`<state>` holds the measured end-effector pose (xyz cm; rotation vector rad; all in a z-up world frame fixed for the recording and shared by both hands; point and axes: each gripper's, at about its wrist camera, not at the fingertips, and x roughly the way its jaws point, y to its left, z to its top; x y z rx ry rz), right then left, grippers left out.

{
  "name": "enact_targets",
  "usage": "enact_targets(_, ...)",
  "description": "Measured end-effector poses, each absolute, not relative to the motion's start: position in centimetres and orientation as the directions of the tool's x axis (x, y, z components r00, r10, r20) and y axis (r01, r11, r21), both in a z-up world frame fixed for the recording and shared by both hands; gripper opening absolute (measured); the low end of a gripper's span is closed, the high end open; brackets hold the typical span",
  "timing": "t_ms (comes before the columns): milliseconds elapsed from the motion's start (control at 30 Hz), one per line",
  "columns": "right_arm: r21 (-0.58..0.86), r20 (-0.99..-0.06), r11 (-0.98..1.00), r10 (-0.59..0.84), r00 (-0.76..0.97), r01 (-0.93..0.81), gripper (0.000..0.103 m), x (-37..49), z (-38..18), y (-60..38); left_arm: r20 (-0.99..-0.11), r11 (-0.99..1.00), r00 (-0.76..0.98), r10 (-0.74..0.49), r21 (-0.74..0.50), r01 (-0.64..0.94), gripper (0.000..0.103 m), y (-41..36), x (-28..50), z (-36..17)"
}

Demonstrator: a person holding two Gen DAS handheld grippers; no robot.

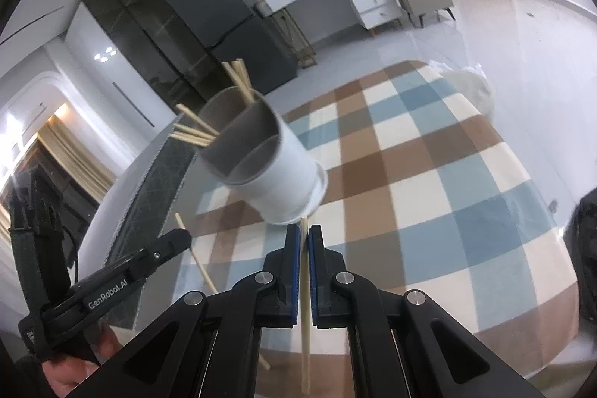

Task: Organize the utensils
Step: 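Lift both held chopsticks and carry them over the utensil holder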

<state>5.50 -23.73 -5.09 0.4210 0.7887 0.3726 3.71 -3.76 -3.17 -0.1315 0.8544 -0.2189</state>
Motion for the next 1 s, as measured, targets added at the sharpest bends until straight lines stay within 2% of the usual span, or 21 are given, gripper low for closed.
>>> enact_targets(433, 0.402, -0.567, 0.888, 0.434, 0.7, -0.225, 0.004, 3.3, -2.3, -20.3, -0.74, 0.965, 0.621, -0.258, -0.171, 0.197, 0.001, -3.0, 2.4, -1.8)
enact_targets(1000, 0.383, -0.547, 0.895, 0.42, 0.724, -0.229, 0.004, 3.4, -1.1, -19.1, -0.734, 0.946, 0.604, -0.312, -0.179, 0.272, 0.0, -2.2, 2.2, 0.6)
